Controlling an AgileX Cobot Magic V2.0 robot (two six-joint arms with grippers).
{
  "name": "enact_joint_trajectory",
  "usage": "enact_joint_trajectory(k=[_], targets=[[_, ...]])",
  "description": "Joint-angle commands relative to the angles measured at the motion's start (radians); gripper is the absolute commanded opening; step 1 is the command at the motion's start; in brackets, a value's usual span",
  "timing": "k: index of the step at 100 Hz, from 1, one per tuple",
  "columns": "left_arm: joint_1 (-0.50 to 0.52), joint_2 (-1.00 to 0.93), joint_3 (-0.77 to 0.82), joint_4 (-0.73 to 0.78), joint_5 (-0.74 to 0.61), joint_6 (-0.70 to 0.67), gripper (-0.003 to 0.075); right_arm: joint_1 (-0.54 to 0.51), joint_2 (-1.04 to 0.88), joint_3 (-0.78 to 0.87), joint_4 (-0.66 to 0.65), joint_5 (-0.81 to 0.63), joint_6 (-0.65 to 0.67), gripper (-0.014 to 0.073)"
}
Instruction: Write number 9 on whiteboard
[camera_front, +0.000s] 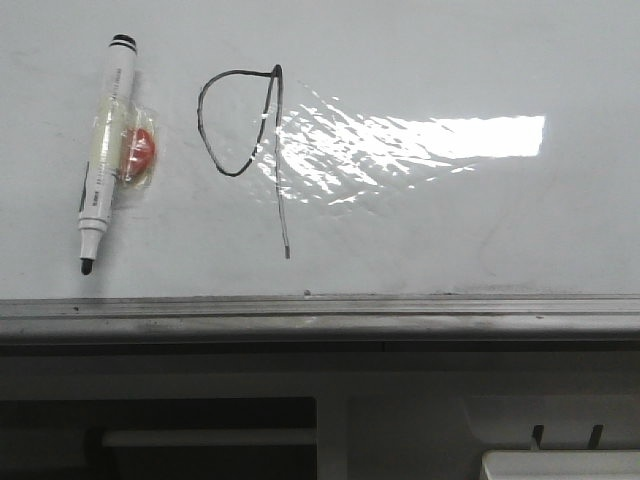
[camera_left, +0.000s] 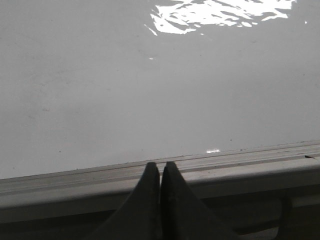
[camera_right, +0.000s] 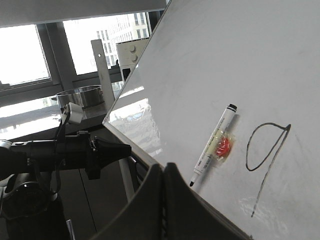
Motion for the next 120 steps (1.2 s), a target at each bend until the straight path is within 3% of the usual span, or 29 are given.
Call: enact_joint_trajectory(k=[1, 66, 99, 108, 120], targets=[[0.003, -0.026, 0.041, -0.007, -0.047, -0.012, -0.002, 0.003, 0.002, -0.027, -0.01, -0.079, -0.011, -0.007], [0.003, -0.026, 0.041, -0.007, -0.047, -0.012, -0.002, -0.001, -0.005, -0.021, -0.027, -0.072, -0.045, -0.007], [0.003, -0.026, 0.041, -0.007, -0.047, -0.012, -0.002, -0.123, -0.115, 0.201, -0.028, -0.189, -0.082, -0.007], [0.003, -0.026, 0.041, -0.007, -0.047, -0.012, -0.002, -0.164, -0.144, 0.188, -0.028, -0.031, -0.082, -0.007], [0.003, -0.026, 0.041, -0.007, -0.049, -0.012, -0.002, -0.238, -0.151, 0.197, -0.026, -0.076, -0.082, -0.007]])
